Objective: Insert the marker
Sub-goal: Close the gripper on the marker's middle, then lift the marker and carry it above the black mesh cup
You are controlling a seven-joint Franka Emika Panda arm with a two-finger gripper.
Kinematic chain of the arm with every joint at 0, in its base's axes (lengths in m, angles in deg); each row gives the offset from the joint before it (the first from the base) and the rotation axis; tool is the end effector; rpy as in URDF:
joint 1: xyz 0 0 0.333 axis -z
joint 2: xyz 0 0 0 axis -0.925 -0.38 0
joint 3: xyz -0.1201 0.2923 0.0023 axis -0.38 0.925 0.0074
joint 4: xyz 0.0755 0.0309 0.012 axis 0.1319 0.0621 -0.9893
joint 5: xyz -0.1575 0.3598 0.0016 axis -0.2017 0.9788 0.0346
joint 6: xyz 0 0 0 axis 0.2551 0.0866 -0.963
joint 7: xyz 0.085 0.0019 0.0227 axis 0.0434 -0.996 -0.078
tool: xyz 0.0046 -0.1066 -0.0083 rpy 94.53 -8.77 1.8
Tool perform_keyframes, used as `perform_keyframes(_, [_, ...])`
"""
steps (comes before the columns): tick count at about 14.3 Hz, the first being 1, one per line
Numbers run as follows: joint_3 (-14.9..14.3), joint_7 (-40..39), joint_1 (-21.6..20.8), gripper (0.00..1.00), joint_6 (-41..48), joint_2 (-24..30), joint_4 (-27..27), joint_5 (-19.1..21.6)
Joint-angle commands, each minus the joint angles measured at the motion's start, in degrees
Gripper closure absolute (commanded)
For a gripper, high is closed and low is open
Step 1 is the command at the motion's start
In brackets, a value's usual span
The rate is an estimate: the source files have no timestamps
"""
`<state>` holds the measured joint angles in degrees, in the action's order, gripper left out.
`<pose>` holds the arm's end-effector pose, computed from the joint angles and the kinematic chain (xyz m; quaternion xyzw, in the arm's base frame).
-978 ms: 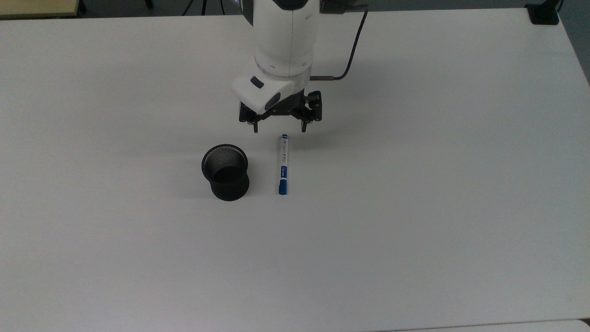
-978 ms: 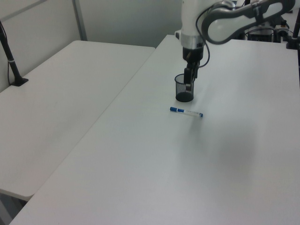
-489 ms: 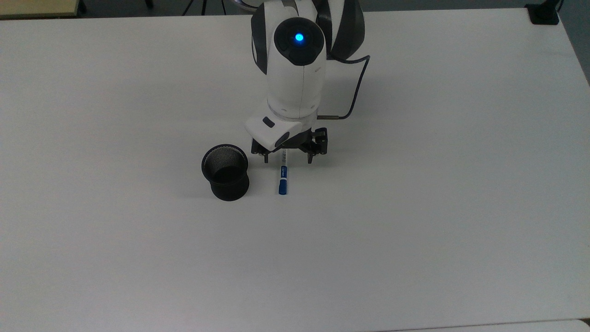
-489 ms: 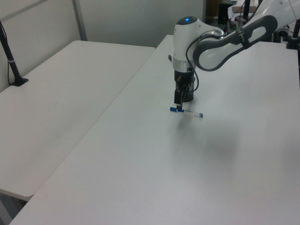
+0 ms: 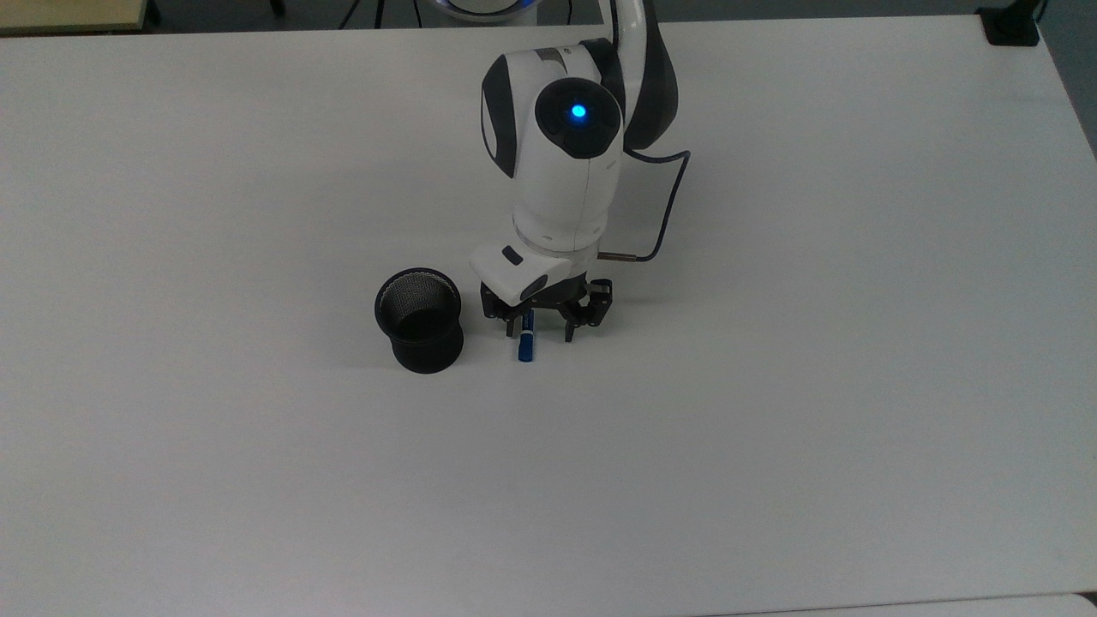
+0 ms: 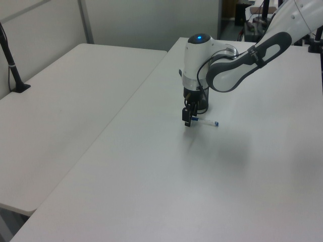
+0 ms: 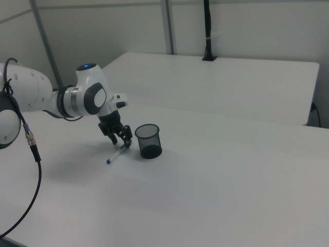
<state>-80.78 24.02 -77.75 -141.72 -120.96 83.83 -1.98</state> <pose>0.6815 0.1269 0.3041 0.9967 -0.0099 0.0674 0.0440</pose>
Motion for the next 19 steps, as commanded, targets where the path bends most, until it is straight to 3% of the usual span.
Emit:
perform_keyframes(1, [-0.4, 3.7, -0.82, 0.59, -3.7, -0.87, -0.32, -2.26])
perform_keyframes(7, [-0.4, 5.45, -0.73, 0.82, -4.33, -0.53, -0.49, -2.09])
perform_keyframes(14, [-1.1, 13.19, -0.03, 0.82, -3.8, 5.71, -1.55, -2.09])
perform_keyframes(19, [-1.37, 14.69, 4.18, 0.82, -4.76, 10.19, -1.72, -2.18])
